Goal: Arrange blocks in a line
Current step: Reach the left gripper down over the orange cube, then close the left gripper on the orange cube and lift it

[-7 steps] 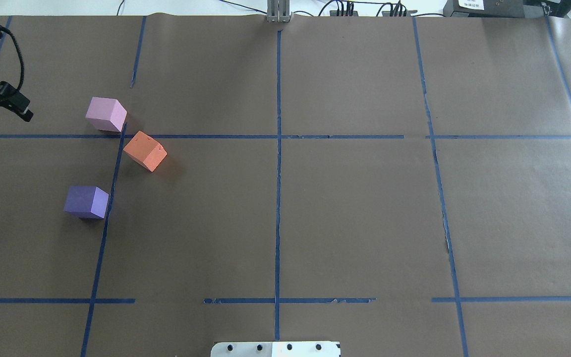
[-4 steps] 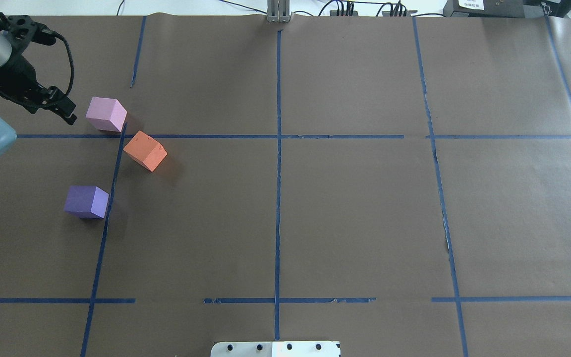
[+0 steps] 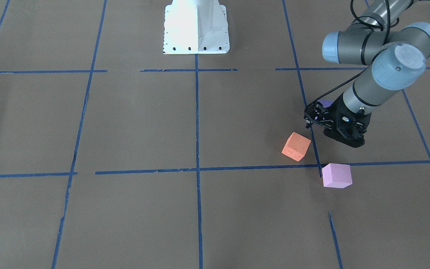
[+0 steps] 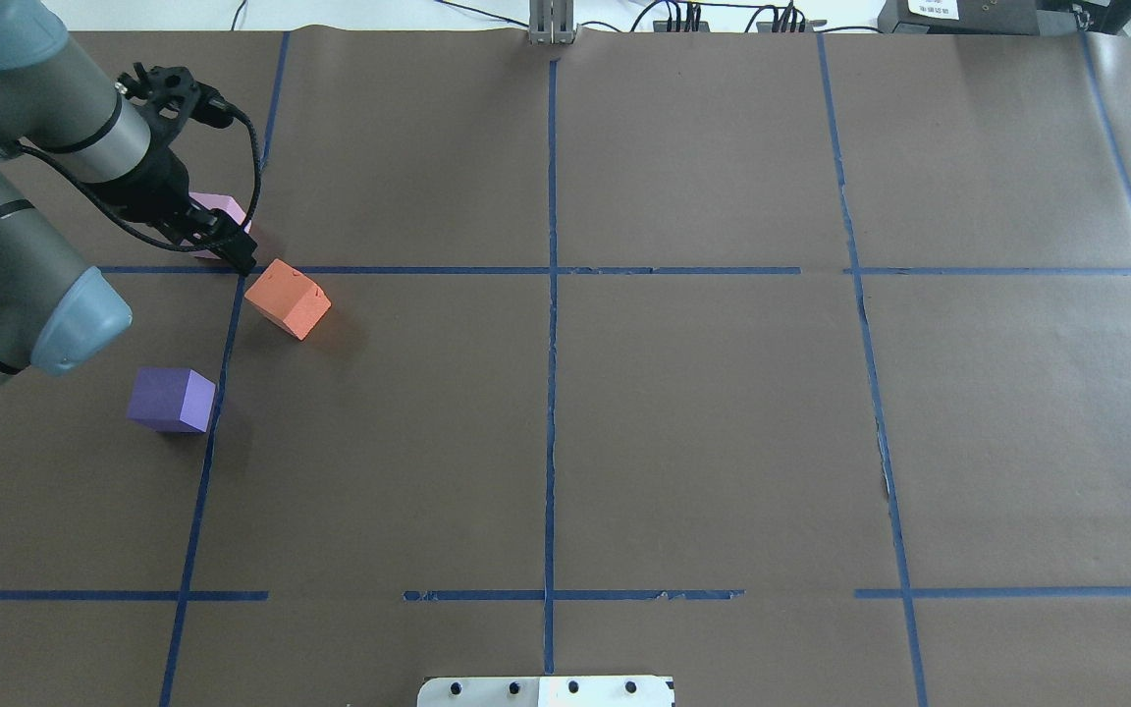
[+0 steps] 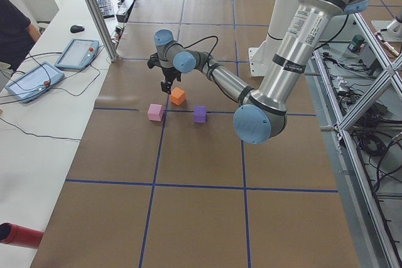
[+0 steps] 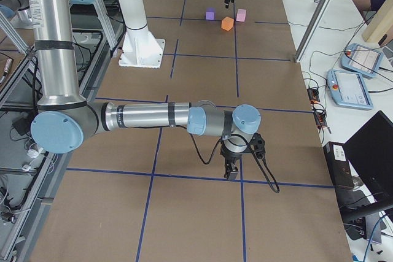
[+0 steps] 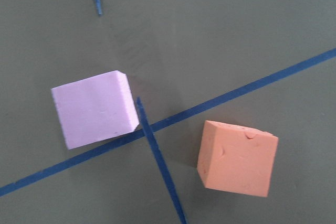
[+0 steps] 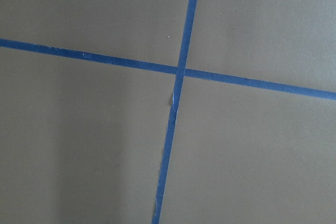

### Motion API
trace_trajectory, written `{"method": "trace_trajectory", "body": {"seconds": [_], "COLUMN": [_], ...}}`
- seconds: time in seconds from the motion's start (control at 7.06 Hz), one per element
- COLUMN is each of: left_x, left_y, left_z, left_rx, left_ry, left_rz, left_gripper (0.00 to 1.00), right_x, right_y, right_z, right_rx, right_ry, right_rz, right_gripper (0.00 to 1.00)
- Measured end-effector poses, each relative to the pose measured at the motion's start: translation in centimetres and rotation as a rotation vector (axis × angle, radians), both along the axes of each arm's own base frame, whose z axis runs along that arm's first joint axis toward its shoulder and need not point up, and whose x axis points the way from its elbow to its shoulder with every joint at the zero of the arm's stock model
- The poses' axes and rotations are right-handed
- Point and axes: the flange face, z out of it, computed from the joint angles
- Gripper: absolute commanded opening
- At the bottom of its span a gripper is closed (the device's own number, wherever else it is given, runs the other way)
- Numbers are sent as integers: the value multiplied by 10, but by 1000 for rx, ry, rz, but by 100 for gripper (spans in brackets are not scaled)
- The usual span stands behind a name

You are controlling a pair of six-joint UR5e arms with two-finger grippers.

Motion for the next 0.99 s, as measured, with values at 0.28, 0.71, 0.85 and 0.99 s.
{"method": "trace_trajectory", "body": {"seconds": [0.28, 0.71, 0.85, 0.99], "left_x": [23, 46, 57, 66], "left_y": [6, 6, 8, 10], "left_z": [3, 16, 19, 23], "left_rx": [38, 47, 45, 45], "left_ry": [-5, -9, -11, -12], "left_rz": [21, 47, 61, 74], "left_gripper": [100, 100, 100, 100], "right_x": [0, 0, 0, 0], "right_y": [0, 0, 0, 0], "right_z": [0, 0, 0, 0], "right_rx": [0, 0, 0, 0], "right_ry": [0, 0, 0, 0], "right_rz": [0, 0, 0, 0], "right_gripper": [100, 100, 100, 100]}}
